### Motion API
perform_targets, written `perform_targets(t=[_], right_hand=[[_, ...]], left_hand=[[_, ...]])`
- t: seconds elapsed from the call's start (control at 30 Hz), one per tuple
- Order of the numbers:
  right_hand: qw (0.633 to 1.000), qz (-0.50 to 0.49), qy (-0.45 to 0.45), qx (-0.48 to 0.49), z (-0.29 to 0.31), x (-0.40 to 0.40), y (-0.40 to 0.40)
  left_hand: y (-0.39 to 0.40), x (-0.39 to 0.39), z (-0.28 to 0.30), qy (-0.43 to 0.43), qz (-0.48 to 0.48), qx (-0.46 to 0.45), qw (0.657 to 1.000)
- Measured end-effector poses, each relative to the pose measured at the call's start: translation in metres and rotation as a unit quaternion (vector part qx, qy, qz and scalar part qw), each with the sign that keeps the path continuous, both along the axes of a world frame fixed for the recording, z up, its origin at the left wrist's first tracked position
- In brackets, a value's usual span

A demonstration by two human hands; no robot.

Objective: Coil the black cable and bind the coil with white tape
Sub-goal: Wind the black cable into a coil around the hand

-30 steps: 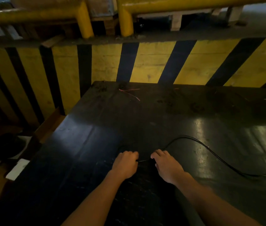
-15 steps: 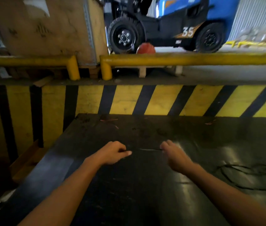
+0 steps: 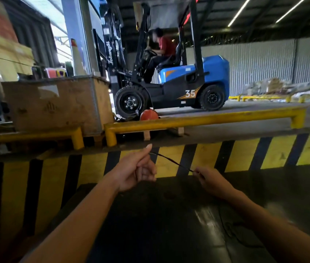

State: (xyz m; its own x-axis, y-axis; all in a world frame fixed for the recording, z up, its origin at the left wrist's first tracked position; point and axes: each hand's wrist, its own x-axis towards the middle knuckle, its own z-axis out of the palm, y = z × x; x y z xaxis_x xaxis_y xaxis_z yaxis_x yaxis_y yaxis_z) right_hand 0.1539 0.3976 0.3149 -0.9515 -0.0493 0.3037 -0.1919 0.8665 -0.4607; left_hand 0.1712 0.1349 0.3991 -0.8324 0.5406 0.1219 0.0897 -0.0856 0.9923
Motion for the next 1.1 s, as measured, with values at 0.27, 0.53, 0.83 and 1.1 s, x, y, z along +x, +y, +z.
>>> perform_targets(t=[0.27, 0.53, 0.83, 1.1], right_hand=[[0.985, 0.138, -0.105, 0.007, -0.022, 0.062, -0.011], [0.977, 0.176, 0.008, 0.118, 0.068, 0.085, 0.092], [0.949, 0.082, 0.277, -0.126, 0.098, 0.054, 0.085], [0.958, 0.234, -0.165, -0.024, 0.0, 0.078, 0.027]], left_hand=[[0.098, 0.006, 0.023, 0.05, 0.099, 0.13, 0.985], [0.089, 0.015, 0.002, 0.096, 0.078, -0.254, 0.959], [0.105, 0.048, 0.009, -0.095, -0.174, -0.313, 0.929], [0.13, 0.063, 0.037, -0.046, -0.134, -0.017, 0.99]])
